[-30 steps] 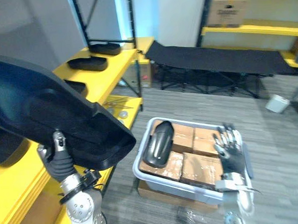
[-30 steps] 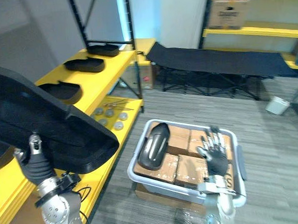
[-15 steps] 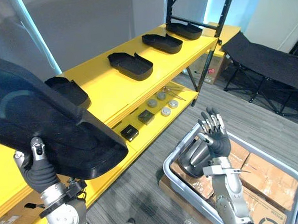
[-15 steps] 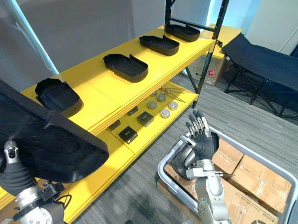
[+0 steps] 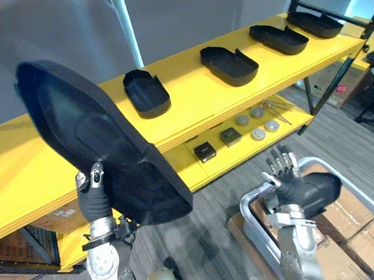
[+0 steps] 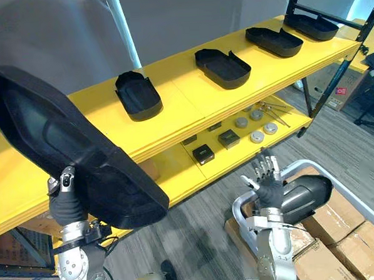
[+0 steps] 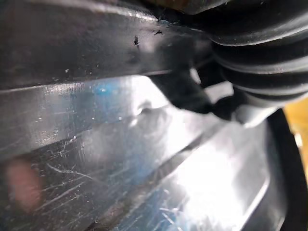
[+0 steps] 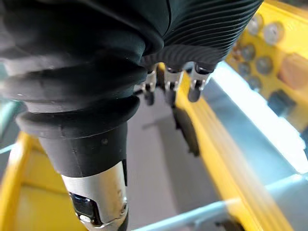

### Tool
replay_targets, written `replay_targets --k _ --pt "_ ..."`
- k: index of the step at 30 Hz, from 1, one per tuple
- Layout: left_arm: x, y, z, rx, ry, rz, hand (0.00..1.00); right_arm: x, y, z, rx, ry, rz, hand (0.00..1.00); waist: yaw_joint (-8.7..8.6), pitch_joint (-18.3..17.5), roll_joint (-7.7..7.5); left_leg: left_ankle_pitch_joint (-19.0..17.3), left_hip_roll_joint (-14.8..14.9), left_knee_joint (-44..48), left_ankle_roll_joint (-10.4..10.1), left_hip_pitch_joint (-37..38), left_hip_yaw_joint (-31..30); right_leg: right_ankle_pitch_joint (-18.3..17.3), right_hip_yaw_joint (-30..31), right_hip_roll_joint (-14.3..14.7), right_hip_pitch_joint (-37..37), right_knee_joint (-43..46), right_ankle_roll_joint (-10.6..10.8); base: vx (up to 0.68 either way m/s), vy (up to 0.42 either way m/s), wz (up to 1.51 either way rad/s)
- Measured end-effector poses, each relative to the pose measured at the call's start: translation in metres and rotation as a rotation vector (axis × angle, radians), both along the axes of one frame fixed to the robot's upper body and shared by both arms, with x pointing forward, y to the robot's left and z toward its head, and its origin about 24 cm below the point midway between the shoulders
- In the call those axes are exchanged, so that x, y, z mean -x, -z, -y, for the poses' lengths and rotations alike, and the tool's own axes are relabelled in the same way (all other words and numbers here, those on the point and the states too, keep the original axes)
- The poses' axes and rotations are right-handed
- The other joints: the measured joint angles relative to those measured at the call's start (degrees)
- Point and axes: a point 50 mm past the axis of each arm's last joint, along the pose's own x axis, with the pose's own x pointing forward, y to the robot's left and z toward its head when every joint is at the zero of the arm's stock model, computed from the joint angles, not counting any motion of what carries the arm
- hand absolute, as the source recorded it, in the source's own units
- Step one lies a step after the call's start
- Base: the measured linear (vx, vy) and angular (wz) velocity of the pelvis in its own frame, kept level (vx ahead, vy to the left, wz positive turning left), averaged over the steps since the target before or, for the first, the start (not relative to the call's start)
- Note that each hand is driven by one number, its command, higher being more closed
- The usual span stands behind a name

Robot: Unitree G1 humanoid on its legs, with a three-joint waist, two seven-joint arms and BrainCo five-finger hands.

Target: Walk over and take plastic housings, then place them on the shelf

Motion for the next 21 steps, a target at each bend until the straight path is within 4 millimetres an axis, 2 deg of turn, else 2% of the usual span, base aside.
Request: replay_targets --k 1,4,6,9,12,14,15,16,17,18,19,20,21 --pt "0.000 -0.001 0.000 -0.001 -0.002 0.003 1.00 0.000 0.000 0.000 0.005 -0.009 0.004 0.00 -0.71 0.02 0.04 -0.39 -0.04 -1.24 -0.45 0.06 -0.41 0.15 0.89 0.00 -0.93 -0.20 0.84 -0.05 0.090 -0.39" --pt "0.002 0.001 0.000 -0.002 -0.020 -0.009 1.00 0.008 0.007 -0.001 0.003 -0.032 -0.028 0.00 -1.53 0.02 0.07 0.34 -0.79 -4.51 -0.81 0.87 0.39 0.33 2.28 -0.64 -2.59 -0.44 1.24 -0.09 0.079 -0.19" --pt "0.002 -0.001 0.000 -0.047 -0.057 -0.005 1.00 0.014 0.012 -0.002 0.000 -0.053 -0.043 0.00 -1.67 -0.21 0.39 2.11 -1.83 -7.51 -0.34 1.67 0.15 0.34 1.48 -1.31 -2.68 -0.06 1.29 -0.07 0.031 0.18" --pt "0.006 -0.010 -0.002 -0.110 -0.127 0.043 1.00 0.013 0.010 -0.003 -0.003 -0.082 -0.026 0.00 -1.59 -0.35 1.41 5.04 -2.51 -11.04 -0.50 1.27 -0.54 0.56 0.32 -1.53 -4.34 1.40 1.69 -0.04 0.005 0.24" --pt "0.008 -0.022 -0.005 -0.156 -0.196 0.103 1.00 0.011 0.010 -0.006 -0.012 -0.087 -0.023 0.00 -1.51 -0.51 1.87 5.63 -3.44 -11.00 -0.62 -0.14 -3.09 0.00 -2.65 -1.93 -3.81 2.16 2.53 -0.01 -0.009 0.49" --pt "0.010 -0.033 -0.009 -0.194 -0.236 0.160 1.00 0.005 0.009 -0.007 -0.015 -0.094 -0.014 0.00 -1.07 -0.07 1.04 4.99 -4.71 -9.47 -0.05 -1.03 -4.44 -1.08 -4.90 -3.02 -2.61 3.00 1.81 0.03 0.060 0.53" --pt "0.010 -0.039 -0.011 -0.201 -0.250 0.190 1.00 0.001 0.009 -0.009 -0.023 -0.097 -0.008 0.00 -0.60 0.15 0.45 3.56 -6.05 -7.66 1.05 -1.63 -4.42 -2.02 -6.42 -4.75 -1.74 3.68 0.83 0.06 0.103 0.45" --pt "0.009 -0.042 -0.011 -0.203 -0.253 0.203 1.00 0.000 0.007 -0.009 -0.026 -0.097 -0.001 0.00 -0.60 0.24 0.26 2.47 -6.65 -6.79 1.78 -1.62 -4.50 -2.16 -6.60 -5.12 -1.39 5.54 0.53 0.06 0.102 0.55" --pt "0.007 -0.044 -0.010 -0.218 -0.262 0.216 1.00 -0.003 0.008 -0.009 -0.032 -0.099 0.002 0.00 -0.46 0.27 0.60 1.17 -7.59 -5.62 1.98 -1.66 -5.52 -1.82 -5.07 -7.65 -3.95 14.36 -0.49 0.09 0.147 0.68" --pt "0.006 -0.046 -0.010 -0.236 -0.264 0.226 1.00 -0.003 0.010 -0.013 -0.036 -0.111 -0.005 0.00 -0.52 0.14 0.77 0.51 -8.58 -5.15 2.76 -1.08 -7.25 0.84 -0.56 -9.35 -7.80 24.13 -5.33 0.09 0.167 0.68" --pt "0.005 -0.048 -0.010 -0.242 -0.264 0.231 1.00 -0.004 0.010 -0.015 -0.038 -0.119 -0.004 0.00 -0.56 0.21 0.66 0.18 -8.86 -5.24 3.05 -0.40 -7.88 3.31 3.09 -9.45 -10.13 28.11 -8.64 0.14 0.224 0.80" --pt "0.005 -0.049 -0.011 -0.270 -0.278 0.232 1.00 -0.005 0.008 -0.020 -0.041 -0.136 0.008 0.00 -0.61 0.23 0.51 -0.41 -9.81 -6.00 3.96 1.36 -9.81 13.49 10.90 -8.48 -14.12 35.91 -9.58 0.20 0.174 0.65" --pt "0.005 -0.049 -0.011 -0.275 -0.277 0.231 1.00 -0.005 0.008 -0.022 -0.040 -0.139 0.015 0.00 -1.00 0.09 0.79 -0.52 -10.09 -6.66 4.16 2.24 -11.05 17.15 13.31 -7.79 -15.28 38.26 -7.31 0.26 0.152 0.94"
